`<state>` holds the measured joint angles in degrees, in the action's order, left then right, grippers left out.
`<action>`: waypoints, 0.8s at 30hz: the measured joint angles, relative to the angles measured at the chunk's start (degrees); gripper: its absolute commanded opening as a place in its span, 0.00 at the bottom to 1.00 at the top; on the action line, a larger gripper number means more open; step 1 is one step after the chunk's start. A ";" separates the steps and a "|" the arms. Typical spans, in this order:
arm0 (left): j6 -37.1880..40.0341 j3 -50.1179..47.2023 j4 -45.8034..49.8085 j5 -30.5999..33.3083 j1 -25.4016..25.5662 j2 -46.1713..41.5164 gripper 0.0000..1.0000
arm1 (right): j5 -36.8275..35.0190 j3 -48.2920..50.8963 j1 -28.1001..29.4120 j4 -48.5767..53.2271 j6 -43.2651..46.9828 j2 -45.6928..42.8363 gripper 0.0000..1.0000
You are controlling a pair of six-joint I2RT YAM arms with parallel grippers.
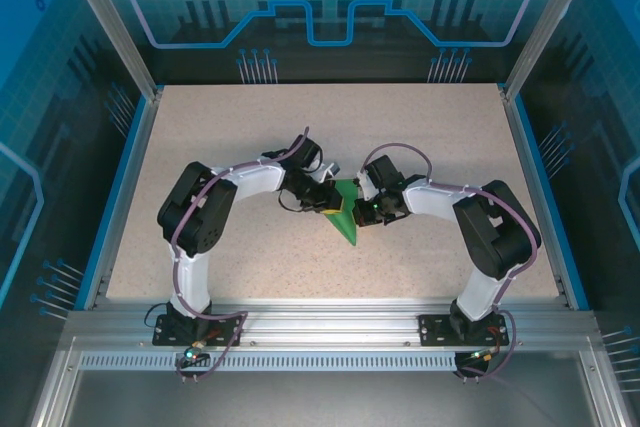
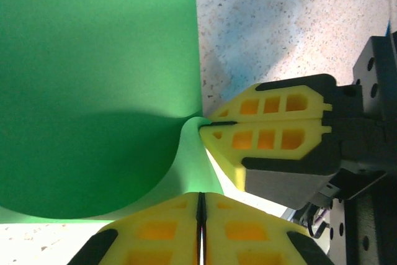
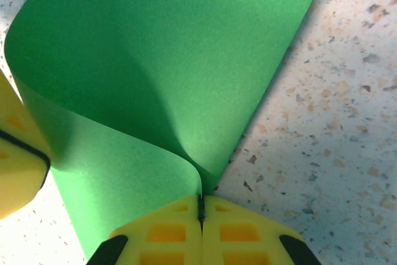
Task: Fold a paper plane with a square sheet of paper (fold left side to right side)
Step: Third fold the triangle at the center of the table.
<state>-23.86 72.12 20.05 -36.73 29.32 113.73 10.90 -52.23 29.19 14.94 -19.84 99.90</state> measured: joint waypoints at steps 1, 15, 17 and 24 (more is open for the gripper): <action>0.02 -0.13 -0.04 0.20 0.00 0.02 0.10 | 0.00 -0.02 0.00 0.00 0.11 0.02 0.00; 0.07 -0.37 0.20 3.21 0.00 2.08 0.09 | 0.00 -0.31 0.00 0.31 0.39 0.24 0.00; 0.07 -0.37 0.22 3.54 0.00 2.19 0.09 | 0.00 -0.39 0.00 0.48 0.39 0.28 0.00; 0.28 -0.66 0.20 3.98 0.00 2.36 0.09 | -0.02 -0.72 0.00 0.90 0.59 0.48 0.00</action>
<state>-23.57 71.46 20.25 -32.75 29.32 116.09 10.87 -52.95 29.19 15.84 -19.25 100.38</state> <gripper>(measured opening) 0.091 0.058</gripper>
